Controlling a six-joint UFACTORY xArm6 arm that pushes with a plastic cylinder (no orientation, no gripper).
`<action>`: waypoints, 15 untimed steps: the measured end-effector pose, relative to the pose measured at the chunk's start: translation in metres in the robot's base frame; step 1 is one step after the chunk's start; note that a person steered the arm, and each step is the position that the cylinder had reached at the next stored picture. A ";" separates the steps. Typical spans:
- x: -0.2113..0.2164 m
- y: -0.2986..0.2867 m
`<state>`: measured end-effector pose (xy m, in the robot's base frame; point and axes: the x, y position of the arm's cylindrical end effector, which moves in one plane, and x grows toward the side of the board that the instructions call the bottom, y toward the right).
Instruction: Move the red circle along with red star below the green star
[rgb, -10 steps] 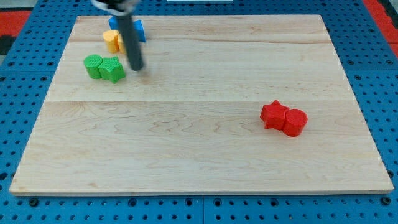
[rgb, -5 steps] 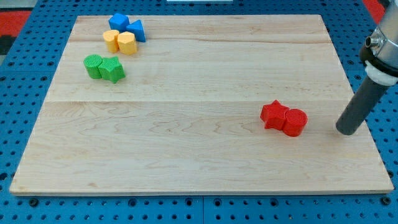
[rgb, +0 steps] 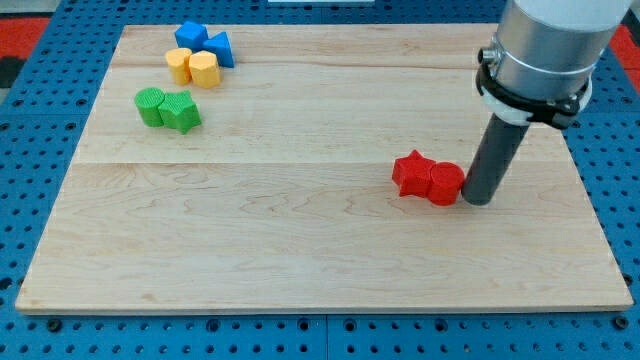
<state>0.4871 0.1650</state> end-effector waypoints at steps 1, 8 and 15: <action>-0.003 -0.005; -0.025 -0.125; 0.006 -0.156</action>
<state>0.4929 0.0095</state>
